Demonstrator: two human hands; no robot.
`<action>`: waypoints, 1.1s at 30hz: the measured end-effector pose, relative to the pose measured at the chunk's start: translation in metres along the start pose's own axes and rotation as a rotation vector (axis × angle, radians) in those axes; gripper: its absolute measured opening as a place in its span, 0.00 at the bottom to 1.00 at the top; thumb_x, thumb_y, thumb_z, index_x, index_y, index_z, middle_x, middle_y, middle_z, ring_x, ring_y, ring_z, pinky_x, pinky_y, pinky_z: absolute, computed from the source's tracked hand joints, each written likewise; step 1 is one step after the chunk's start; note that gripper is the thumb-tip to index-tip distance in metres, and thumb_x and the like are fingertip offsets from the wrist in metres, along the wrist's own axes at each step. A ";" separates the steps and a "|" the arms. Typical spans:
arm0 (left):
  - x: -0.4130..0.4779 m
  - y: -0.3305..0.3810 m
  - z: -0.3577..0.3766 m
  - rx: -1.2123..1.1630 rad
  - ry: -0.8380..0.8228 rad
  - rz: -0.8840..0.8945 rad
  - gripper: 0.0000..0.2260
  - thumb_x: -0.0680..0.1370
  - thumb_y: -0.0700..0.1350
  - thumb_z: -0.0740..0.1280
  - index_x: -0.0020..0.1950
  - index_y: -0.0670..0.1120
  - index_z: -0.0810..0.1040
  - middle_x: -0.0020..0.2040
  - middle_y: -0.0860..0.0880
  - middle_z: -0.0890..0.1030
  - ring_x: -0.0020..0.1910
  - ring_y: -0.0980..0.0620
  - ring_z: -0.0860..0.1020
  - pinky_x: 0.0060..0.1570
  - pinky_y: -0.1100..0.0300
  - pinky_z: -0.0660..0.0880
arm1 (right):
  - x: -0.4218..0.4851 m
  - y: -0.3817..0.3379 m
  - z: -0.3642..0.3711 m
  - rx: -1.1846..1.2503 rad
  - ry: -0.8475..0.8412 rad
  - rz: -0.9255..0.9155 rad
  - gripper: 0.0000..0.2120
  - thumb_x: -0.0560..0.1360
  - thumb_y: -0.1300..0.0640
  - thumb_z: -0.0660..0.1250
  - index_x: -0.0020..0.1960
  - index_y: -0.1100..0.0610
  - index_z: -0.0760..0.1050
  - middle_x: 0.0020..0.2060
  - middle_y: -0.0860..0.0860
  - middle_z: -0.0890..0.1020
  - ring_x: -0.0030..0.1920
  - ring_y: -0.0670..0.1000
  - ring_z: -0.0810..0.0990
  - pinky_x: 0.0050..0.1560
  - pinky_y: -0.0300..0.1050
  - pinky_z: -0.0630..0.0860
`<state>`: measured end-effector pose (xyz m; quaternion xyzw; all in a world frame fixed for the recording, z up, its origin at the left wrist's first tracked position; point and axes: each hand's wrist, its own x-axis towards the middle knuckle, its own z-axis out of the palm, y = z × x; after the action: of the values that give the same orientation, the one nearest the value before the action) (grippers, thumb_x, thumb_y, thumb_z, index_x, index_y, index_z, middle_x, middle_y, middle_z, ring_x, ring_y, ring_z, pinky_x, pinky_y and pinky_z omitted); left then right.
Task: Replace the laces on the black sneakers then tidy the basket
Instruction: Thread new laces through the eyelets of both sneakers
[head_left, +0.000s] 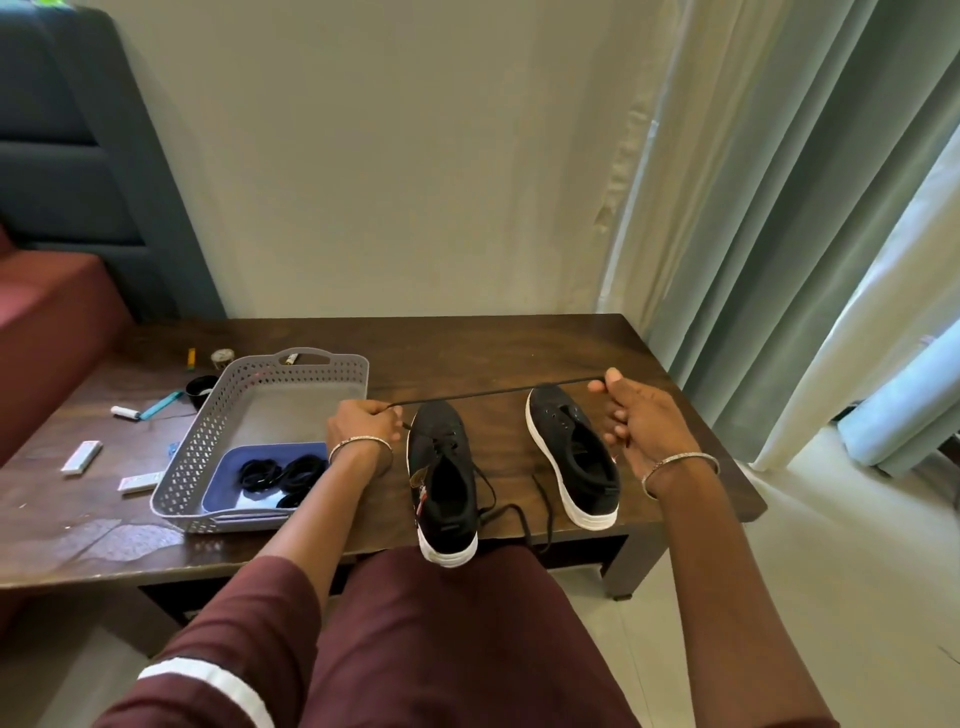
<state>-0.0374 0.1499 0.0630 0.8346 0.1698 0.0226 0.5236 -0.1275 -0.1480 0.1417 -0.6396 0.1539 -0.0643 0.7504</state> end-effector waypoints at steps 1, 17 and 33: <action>0.000 0.003 0.002 -0.015 -0.051 0.037 0.04 0.77 0.48 0.72 0.46 0.49 0.86 0.39 0.50 0.86 0.42 0.50 0.84 0.52 0.54 0.80 | 0.000 0.004 0.002 0.142 -0.008 0.075 0.15 0.83 0.50 0.61 0.46 0.59 0.78 0.24 0.47 0.63 0.22 0.44 0.60 0.25 0.37 0.62; -0.030 -0.047 0.030 0.370 -0.208 0.068 0.06 0.72 0.50 0.75 0.45 0.55 0.79 0.46 0.50 0.85 0.51 0.47 0.82 0.54 0.51 0.78 | -0.004 0.096 0.105 -0.073 -0.011 0.358 0.20 0.82 0.48 0.59 0.38 0.52 0.83 0.35 0.46 0.79 0.39 0.49 0.75 0.44 0.47 0.71; -0.025 -0.056 0.057 0.268 -0.045 0.160 0.08 0.76 0.49 0.70 0.55 0.55 0.84 0.42 0.53 0.84 0.45 0.50 0.81 0.44 0.60 0.73 | 0.030 0.154 0.135 -0.341 0.053 0.112 0.03 0.74 0.66 0.72 0.43 0.60 0.82 0.32 0.54 0.85 0.31 0.48 0.84 0.42 0.43 0.83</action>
<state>-0.0631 0.1154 -0.0084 0.9080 0.0928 0.0228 0.4079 -0.0726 -0.0028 0.0045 -0.7459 0.2177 -0.0124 0.6294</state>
